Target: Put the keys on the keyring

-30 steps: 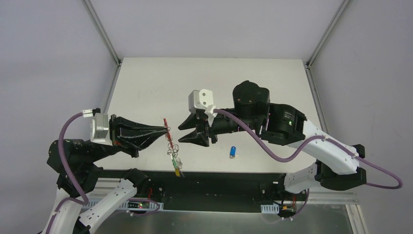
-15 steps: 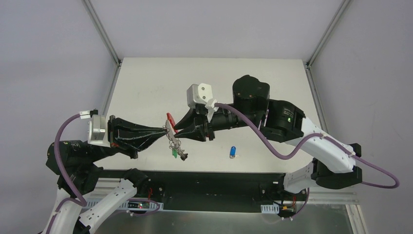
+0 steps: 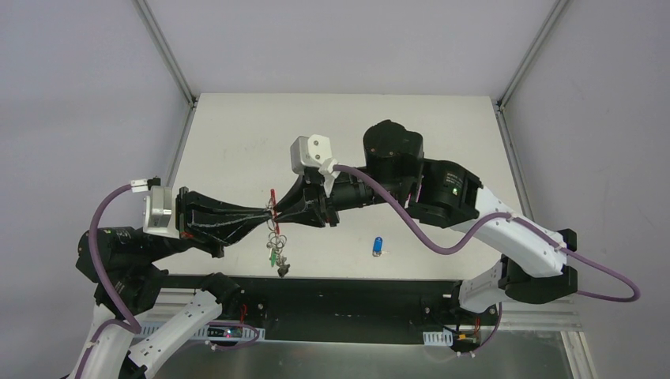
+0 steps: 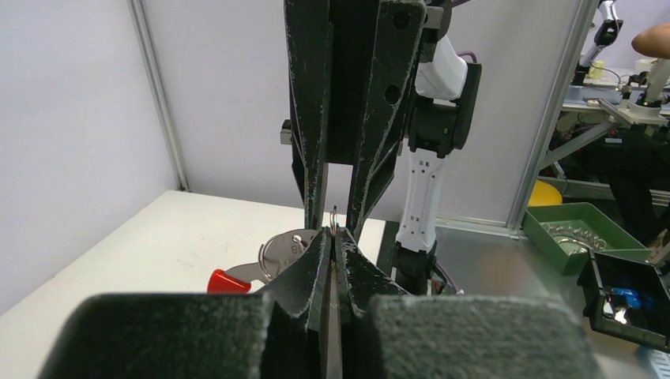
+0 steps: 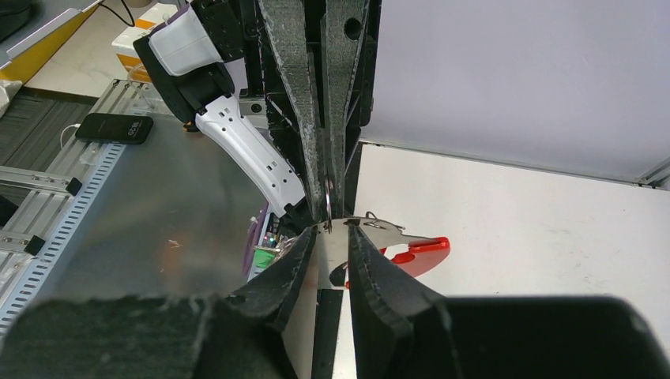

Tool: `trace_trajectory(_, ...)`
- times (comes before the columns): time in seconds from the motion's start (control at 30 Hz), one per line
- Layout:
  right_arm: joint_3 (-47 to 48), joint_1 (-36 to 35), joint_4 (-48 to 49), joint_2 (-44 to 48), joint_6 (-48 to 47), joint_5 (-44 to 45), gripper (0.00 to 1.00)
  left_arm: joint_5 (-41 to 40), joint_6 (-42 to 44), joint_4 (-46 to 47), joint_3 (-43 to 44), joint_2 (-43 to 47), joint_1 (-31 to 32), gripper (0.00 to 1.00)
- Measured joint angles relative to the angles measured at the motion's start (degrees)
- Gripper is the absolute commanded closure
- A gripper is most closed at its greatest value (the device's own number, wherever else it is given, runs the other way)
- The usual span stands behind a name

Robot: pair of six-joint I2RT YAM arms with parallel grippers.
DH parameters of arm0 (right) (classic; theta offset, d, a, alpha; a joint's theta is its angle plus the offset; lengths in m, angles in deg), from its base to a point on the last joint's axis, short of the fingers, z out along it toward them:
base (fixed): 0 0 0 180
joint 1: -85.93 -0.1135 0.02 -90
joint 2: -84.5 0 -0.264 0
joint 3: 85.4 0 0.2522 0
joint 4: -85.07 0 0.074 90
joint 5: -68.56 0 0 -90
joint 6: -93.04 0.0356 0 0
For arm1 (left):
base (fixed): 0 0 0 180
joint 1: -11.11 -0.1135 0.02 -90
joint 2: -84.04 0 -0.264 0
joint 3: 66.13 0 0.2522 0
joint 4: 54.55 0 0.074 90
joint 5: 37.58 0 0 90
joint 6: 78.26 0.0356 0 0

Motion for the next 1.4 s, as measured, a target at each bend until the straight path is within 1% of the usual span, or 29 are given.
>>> trace_trajectory(0.47,0.72,0.17,0.04,-0.09,0.07,-0.42,0.82,0.15,-0.02,1.03,-0.39,0.0,0.0,1.0)
trace_trajectory(0.73,1.03,0.17,-0.02,-0.24,0.07,-0.66,0.86,0.22,0.0,1.01,-0.39,0.0,0.0,1.0)
trace_trajectory(0.87,1.2,0.17,-0.2,-0.42,0.04,-1.07,0.9,0.42,-0.02,0.98,-0.39,0.0,-0.02,1.0)
trace_trajectory(0.97,2.1,0.22,-0.59,-0.87,0.11,-1.46,0.99,0.39,0.0,1.16,-0.39,0.0,-0.02,1.0)
trace_trajectory(1.0,2.34,0.22,-0.79,-1.01,0.13,-1.51,1.0,0.42,0.0,1.22,-0.39,0.0,-0.02,1.0)
trace_trajectory(1.4,3.21,0.37,-2.43,-1.42,1.36,-2.27,1.0,2.05,0.0,1.64,-0.83,-0.09,-0.02,1.0)
